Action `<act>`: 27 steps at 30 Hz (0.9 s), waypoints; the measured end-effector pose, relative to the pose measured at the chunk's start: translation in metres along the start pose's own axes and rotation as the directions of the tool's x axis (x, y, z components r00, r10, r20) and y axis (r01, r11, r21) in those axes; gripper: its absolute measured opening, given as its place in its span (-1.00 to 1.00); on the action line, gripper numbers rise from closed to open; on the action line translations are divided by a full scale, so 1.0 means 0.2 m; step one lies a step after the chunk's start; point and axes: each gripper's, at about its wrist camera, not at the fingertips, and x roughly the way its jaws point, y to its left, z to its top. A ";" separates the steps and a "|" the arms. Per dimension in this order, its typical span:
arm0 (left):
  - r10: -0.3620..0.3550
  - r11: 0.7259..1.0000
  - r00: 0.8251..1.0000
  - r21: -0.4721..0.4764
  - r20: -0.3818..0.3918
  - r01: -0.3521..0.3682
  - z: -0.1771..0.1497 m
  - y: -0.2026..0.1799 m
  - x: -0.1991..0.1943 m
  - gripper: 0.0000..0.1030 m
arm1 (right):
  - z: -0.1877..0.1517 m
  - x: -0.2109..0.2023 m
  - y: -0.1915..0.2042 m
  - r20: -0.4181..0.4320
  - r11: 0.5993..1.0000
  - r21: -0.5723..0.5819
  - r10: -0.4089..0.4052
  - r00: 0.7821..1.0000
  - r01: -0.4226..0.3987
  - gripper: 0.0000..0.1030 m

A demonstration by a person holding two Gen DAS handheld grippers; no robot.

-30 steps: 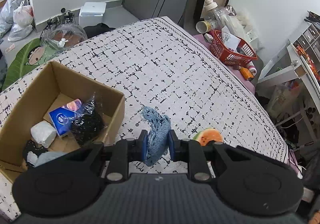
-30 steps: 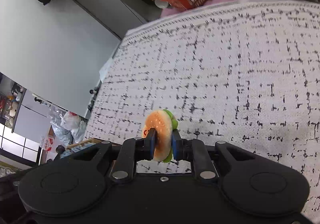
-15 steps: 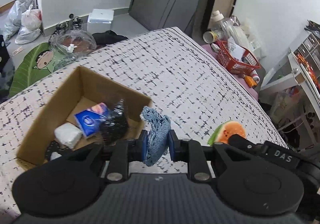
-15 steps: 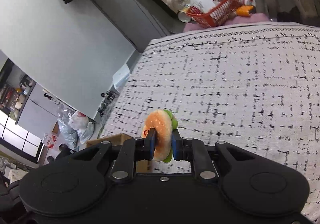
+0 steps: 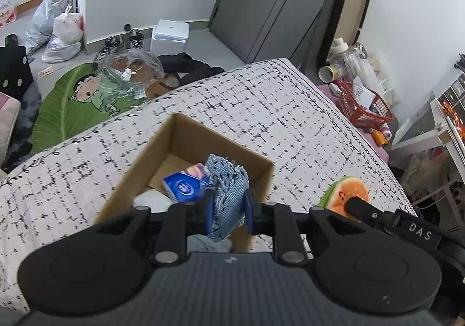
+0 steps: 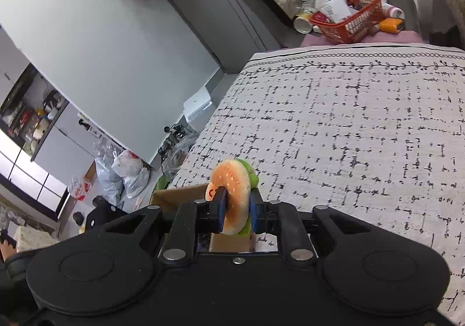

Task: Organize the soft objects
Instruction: 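Carry the denim plush with the left gripper while the right gripper carries the burger to the box, then open both grippers to drop the denim plush and burger into the box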

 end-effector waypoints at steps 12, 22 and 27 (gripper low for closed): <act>-0.015 1.000 1.000 -0.019 0.012 0.015 0.05 0.14 -0.04 -0.60 | -0.07 0.02 0.22 -0.018 0.996 -0.090 0.020 1.000 -0.022 -0.68; -0.015 0.999 1.000 -0.035 -0.016 0.015 0.07 0.22 0.01 -0.60 | -0.11 0.13 0.33 -0.062 0.990 -0.138 0.029 0.998 -0.037 -0.67; -0.011 0.999 1.000 -0.043 -0.019 0.010 0.09 0.24 0.03 -0.60 | -0.14 0.18 0.35 -0.103 0.989 -0.142 0.026 0.994 -0.040 -0.66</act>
